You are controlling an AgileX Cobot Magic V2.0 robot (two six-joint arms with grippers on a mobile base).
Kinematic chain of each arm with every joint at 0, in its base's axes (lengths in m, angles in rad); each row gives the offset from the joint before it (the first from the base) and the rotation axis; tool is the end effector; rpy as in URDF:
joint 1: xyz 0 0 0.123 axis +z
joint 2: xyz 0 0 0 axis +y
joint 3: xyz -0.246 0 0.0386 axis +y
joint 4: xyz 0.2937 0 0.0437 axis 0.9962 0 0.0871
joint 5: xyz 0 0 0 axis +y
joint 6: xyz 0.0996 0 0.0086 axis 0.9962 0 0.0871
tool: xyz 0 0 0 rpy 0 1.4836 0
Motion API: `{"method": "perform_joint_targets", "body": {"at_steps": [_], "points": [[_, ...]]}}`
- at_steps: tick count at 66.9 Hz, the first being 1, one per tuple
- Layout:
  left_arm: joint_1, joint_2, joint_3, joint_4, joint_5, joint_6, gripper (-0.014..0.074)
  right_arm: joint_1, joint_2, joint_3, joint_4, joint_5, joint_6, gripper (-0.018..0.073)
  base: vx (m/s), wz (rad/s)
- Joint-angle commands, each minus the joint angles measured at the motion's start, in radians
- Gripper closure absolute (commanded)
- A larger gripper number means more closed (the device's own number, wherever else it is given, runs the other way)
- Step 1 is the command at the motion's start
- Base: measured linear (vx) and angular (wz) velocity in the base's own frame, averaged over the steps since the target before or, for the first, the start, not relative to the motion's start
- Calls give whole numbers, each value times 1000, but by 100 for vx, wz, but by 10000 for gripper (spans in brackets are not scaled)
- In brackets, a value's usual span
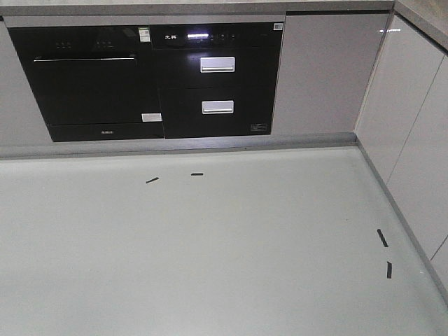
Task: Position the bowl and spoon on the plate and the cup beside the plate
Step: 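Drive the base toward the countertop with both grippers open and raised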
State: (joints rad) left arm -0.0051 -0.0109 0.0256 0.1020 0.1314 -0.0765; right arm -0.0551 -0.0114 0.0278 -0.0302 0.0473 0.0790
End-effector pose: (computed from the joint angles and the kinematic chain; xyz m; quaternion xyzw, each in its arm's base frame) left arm 0.1477 0.0006 0.1924 0.0062 0.7274 0.0116 0.6861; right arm 0.1477 -0.0083 0.1999 0.0368 0.6978 -0.0027 0.7154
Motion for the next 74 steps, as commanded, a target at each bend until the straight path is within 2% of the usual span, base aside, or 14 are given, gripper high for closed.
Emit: {"method": "perform_joint_targets", "body": {"at_steps": [1, 74], "points": [[2, -3, -8, -1, -67, -6, 603, -1, -11, 4, -4, -70, -2, 562, 0, 0], [2, -3, -8, -1, -67, -6, 603, -1, -11, 4, -4, -71, -2, 562, 0, 0]]}}
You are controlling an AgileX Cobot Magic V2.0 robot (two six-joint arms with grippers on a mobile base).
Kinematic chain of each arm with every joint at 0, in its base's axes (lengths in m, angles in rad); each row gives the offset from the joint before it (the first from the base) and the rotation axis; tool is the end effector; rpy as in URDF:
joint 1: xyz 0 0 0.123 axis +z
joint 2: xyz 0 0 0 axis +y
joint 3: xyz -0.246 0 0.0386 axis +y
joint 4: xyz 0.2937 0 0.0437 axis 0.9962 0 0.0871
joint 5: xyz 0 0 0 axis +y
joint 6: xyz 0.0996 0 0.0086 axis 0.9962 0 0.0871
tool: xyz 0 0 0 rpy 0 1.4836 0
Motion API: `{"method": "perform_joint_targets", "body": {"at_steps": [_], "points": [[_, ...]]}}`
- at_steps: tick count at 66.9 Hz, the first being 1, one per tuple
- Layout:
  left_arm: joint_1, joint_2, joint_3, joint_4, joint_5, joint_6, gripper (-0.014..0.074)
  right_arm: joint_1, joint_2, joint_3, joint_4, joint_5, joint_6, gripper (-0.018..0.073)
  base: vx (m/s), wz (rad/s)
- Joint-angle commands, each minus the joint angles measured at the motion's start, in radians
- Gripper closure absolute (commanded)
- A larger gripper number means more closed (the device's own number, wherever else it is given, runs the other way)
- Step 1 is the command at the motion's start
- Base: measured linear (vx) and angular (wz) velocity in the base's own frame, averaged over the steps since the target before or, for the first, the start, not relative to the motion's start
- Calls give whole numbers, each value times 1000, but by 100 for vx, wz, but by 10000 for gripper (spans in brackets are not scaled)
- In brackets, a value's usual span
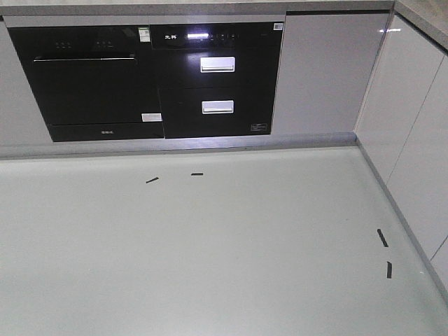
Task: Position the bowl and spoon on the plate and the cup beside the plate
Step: 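Drive the base toward the countertop with both grippers open and raised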
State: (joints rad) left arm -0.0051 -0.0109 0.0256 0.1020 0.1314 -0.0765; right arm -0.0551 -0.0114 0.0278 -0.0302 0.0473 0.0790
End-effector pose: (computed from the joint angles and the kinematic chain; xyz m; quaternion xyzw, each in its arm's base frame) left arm 0.1477 0.0006 0.1924 0.0062 0.7274 0.0116 0.6861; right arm 0.1477 -0.0083 0.1999 0.0368 0.6978 -0.0027 0.7154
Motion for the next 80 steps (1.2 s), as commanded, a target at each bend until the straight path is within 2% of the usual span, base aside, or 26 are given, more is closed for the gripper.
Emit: {"method": "perform_joint_targets", "body": {"at_steps": [1, 80], "points": [[2, -3, -8, -1, -67, -6, 603, -1, -11, 4, -4, -71, -2, 562, 0, 0], [2, -3, -8, -1, -67, -6, 603, -1, -11, 4, -4, -70, -2, 562, 4, 0]]}}
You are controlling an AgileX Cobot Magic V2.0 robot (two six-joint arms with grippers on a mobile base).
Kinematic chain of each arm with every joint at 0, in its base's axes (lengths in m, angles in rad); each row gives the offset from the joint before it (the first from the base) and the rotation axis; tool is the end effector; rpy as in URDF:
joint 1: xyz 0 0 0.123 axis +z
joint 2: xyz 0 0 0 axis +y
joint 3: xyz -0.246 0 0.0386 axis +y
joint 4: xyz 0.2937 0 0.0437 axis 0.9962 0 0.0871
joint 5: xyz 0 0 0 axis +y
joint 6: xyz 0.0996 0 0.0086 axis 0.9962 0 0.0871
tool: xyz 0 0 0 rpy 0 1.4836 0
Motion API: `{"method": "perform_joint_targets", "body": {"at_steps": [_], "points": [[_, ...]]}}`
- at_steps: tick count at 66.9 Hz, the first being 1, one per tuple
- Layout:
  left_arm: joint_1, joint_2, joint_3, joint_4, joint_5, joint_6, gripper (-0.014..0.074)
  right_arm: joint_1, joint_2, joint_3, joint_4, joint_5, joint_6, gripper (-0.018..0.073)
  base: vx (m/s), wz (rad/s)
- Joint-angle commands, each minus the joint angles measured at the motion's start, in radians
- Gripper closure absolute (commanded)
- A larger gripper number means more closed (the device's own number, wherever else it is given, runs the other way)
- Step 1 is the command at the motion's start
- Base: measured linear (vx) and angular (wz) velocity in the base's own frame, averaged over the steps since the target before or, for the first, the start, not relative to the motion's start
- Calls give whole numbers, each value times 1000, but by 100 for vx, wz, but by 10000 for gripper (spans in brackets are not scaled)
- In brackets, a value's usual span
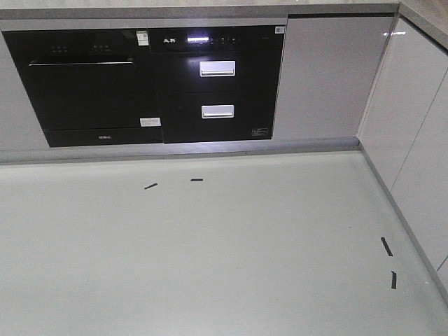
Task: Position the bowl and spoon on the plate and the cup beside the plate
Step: 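Drive the base toward the countertop with both grippers open and raised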
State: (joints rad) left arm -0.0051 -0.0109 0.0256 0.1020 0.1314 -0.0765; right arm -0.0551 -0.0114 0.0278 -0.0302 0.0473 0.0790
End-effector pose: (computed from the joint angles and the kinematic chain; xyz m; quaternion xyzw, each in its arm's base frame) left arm 0.1477 0.0006 0.1924 0.0062 0.7274 0.0116 0.6861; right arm 0.1477 -0.0083 0.1999 0.0368 0.6978 -0.0027 0.7154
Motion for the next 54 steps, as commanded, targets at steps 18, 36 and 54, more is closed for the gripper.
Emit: {"method": "perform_joint_targets", "body": {"at_steps": [18, 36, 54], "points": [[2, -3, -8, -1, -67, -6, 603, -1, -11, 4, -4, -70, -2, 562, 5, 2], [2, -3, -8, -1, -67, -6, 603, -1, -11, 4, -4, -70, -2, 562, 3, 9], [2, -3, -8, -1, -67, -6, 603, -1, -11, 4, -4, -71, -2, 562, 3, 6]]}}
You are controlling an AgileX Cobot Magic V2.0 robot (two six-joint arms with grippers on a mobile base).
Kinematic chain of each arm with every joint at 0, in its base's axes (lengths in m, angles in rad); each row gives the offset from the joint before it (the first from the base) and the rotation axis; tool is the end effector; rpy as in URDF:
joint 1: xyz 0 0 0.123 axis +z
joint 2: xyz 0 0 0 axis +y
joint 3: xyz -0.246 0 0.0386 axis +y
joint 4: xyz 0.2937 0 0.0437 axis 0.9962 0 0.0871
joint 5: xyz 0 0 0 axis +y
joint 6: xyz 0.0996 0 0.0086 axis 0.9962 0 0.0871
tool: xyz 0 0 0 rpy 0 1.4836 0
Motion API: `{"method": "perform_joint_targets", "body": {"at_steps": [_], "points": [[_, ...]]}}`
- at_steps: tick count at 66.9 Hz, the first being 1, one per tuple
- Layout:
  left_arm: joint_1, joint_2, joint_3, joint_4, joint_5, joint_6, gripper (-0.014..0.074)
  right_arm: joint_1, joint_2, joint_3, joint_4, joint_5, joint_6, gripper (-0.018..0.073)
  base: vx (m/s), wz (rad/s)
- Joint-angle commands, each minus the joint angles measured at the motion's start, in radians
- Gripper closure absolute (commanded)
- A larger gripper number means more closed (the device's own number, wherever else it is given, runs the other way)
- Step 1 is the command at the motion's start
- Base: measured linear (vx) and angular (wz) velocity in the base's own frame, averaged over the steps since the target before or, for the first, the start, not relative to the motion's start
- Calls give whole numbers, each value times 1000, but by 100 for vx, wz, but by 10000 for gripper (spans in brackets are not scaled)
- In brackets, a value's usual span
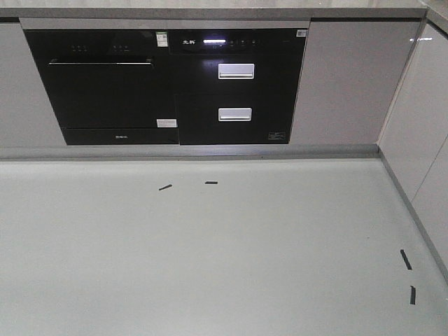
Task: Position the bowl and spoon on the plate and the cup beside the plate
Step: 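Drive the base toward the countertop with both grippers open and raised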
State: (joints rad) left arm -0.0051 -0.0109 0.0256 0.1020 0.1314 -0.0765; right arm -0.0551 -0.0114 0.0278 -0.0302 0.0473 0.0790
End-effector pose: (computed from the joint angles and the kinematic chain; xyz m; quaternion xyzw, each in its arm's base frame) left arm 0.1477 0.0006 0.1924 0.0062 0.7274 0.0116 0.6861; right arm 0.1477 -0.0083 0.1999 0.0368 0.6978 -0.0027 0.7154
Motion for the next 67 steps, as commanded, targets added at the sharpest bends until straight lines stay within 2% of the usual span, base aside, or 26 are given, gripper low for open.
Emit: {"method": "perform_joint_targets", "body": {"at_steps": [1, 67], "points": [[2, -3, -8, -1, -67, -6, 603, -1, -11, 4, -4, -71, -2, 562, 3, 6], [2, -3, -8, -1, -67, -6, 603, -1, -11, 4, -4, -70, -2, 562, 5, 3]]}}
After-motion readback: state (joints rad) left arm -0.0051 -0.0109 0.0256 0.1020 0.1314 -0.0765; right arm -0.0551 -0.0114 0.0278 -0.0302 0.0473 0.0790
